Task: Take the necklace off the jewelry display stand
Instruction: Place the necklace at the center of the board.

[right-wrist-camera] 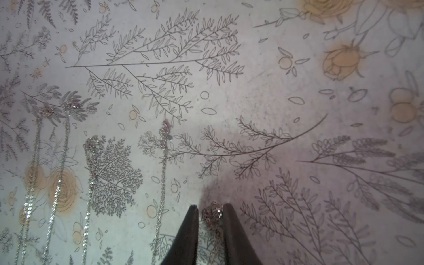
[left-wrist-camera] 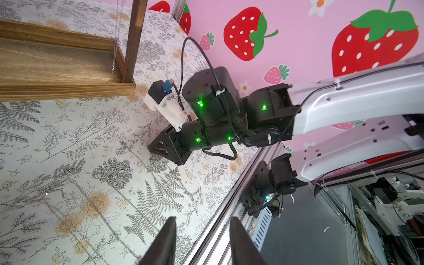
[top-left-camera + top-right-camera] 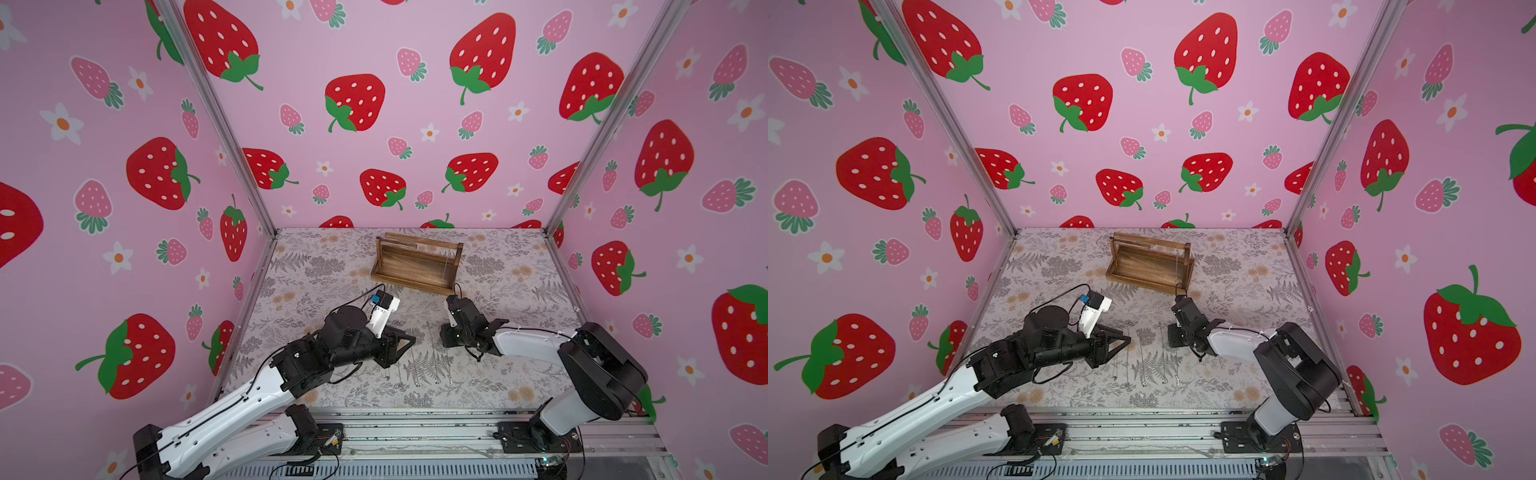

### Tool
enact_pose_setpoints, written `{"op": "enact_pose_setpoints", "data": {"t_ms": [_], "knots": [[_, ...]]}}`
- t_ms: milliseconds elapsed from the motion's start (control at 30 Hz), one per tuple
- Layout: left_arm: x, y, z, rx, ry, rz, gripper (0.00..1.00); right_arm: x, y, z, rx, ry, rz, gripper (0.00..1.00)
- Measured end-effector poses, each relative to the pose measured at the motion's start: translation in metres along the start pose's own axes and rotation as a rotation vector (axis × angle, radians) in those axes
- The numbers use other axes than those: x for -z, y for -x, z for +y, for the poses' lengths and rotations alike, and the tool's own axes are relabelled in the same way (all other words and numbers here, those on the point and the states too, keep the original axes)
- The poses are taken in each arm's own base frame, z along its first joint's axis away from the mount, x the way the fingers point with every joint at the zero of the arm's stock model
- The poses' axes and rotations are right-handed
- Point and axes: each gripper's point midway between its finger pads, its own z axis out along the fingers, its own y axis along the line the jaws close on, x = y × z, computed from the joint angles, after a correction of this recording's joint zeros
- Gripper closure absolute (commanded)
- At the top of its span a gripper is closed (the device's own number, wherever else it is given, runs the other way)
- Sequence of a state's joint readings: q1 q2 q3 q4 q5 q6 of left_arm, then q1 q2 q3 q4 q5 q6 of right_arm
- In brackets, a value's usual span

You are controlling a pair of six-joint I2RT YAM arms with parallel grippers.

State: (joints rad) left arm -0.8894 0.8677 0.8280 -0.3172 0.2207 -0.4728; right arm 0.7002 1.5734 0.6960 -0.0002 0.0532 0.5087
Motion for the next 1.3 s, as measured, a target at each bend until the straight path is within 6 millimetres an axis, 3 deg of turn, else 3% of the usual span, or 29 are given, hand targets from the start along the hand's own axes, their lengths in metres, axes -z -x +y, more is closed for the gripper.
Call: {"op": "enact_pose_setpoints", "data": {"t_ms": [167, 400, 567, 1300], "knots": [[-0.0006, -0.0003, 0.0003, 0.000, 0.001, 0.002, 0.60, -0.0019, 0.0013, 0.0005, -0.005, -0.002, 0.001, 0.80], [-0.0007, -0.0002, 0.0004, 0.000, 0.001, 0.001, 0.60, -0.0062, 0.0047, 0.0002, -0.023, -0.015, -0.002, 0.92], [0.0002, -0.0012, 0.0007, -0.001, 0.000, -0.001, 0.60, -0.0066, 0.0056, -0.0004, -0.029, -0.021, -0.002, 0.95], [0.0086, -0.0076, 0.0021, -0.005, -0.007, -0.018, 0.60, -0.0061, 0.0095, -0.0045, -0.027, -0.067, 0.014, 0.95]]}}
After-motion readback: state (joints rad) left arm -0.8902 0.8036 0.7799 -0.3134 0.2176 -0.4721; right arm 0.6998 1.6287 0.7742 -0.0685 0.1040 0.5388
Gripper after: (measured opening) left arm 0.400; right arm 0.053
